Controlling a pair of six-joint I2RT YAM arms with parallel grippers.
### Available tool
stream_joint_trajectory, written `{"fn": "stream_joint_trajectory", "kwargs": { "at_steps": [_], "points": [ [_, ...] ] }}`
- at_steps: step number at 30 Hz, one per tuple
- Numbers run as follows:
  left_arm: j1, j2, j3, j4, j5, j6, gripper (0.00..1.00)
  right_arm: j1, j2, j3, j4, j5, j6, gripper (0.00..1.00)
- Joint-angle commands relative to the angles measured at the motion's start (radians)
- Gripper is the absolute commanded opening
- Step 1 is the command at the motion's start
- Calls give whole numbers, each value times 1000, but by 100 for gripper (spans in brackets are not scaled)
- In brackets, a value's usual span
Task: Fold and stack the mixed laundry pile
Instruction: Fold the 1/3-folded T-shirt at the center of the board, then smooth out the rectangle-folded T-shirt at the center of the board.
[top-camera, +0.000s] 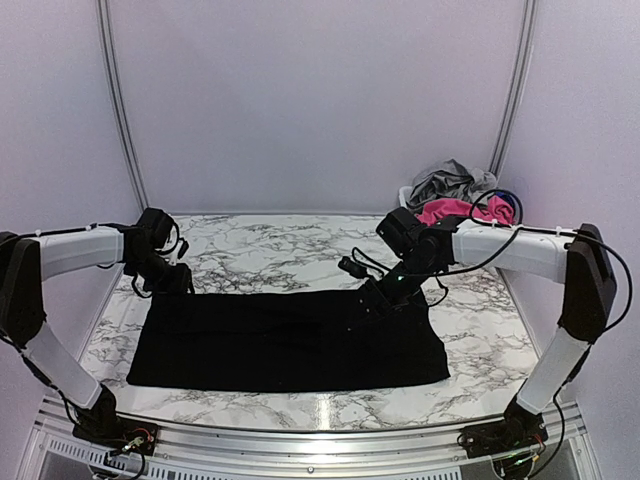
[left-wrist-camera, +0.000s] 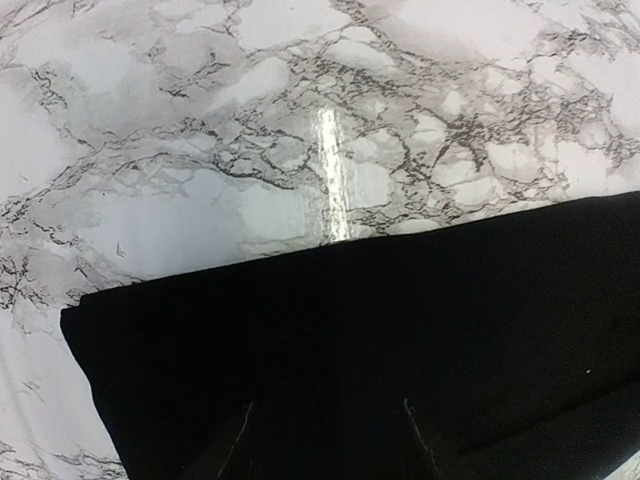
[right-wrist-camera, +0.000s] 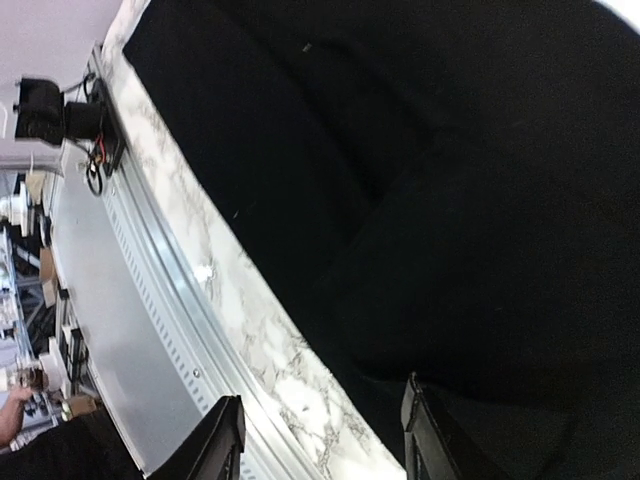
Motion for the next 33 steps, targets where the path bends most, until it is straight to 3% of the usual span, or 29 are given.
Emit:
{"fn": "stream_joint_trajectory", "kwargs": {
  "at_steps": [1,6,10,18,23,28,33],
  "points": [
    [-13,-94,-15,54,82,7,48,-57,35,20,34,41,20,47],
    [-141,-141,-21,143,140,-4,48,-135,82,-53,134,79,69,43],
    [-200,-31,-5,145,104,-61,46,-150,149,-62,188,95,76,42],
    [-198,204,4,144,23,-119,37,-164,271,-31,232,131,77,41],
    [-138,348,92,112,-31,-105,32,-185,339,84,228,123,76,41],
    [-61,399,207,69,-42,-82,32,-199,276,169,167,119,44,43],
    [-61,293,213,68,-5,-44,37,-201,96,68,137,91,34,43]
  ]
}}
